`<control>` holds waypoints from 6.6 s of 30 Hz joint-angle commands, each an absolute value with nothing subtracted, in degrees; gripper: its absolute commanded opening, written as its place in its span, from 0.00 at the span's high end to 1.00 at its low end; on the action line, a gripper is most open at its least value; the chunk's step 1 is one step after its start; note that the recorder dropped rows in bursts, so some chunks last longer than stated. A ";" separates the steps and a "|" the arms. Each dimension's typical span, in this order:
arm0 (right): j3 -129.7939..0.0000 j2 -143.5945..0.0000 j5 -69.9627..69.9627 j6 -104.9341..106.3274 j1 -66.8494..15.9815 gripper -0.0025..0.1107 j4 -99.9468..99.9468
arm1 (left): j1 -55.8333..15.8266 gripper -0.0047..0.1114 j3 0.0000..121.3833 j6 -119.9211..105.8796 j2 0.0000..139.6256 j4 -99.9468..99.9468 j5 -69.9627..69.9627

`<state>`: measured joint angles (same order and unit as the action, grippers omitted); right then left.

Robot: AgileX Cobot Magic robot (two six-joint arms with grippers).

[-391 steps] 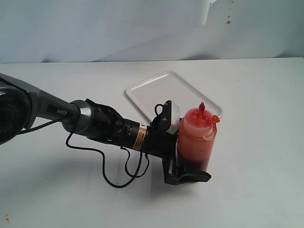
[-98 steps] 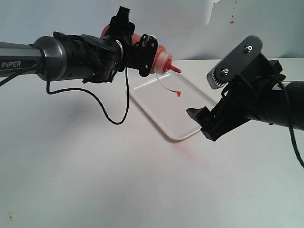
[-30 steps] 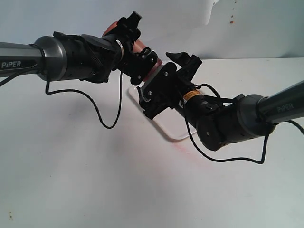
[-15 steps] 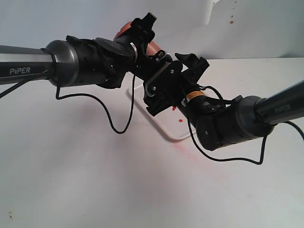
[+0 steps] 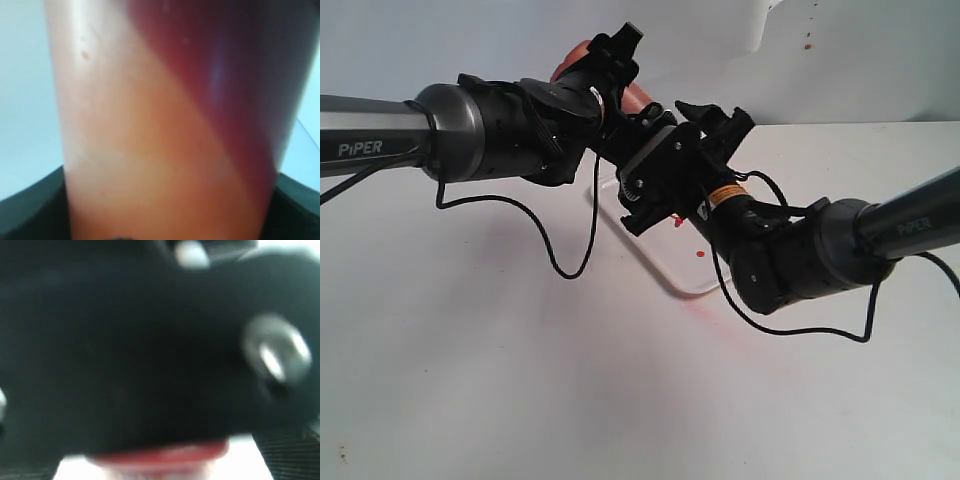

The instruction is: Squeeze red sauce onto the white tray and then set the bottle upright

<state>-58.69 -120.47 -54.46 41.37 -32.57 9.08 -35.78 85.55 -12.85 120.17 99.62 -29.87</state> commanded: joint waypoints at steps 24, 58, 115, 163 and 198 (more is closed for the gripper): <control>-66.08 -120.44 -40.70 34.29 -32.56 0.74 13.05 | -36.89 0.96 86.28 -12.44 118.66 99.95 -31.65; -66.08 -120.25 -31.85 32.51 -32.56 0.10 9.66 | -36.89 0.96 86.28 -12.54 118.66 99.95 -31.65; -51.40 -93.58 -8.76 30.52 -27.39 0.26 15.49 | -36.55 0.96 86.28 -23.13 118.78 99.95 -34.84; -73.84 -117.72 -46.79 -57.59 -7.11 0.28 -80.51 | -36.55 0.96 86.28 -28.96 118.57 99.95 -32.86; -74.13 -122.30 -45.89 -43.04 -14.89 0.28 -65.50 | -36.55 0.96 86.28 -28.96 118.57 99.95 -25.29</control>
<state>-73.73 -122.01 -44.36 -43.10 -14.66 -67.45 -36.21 85.59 -29.53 119.93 99.19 -26.68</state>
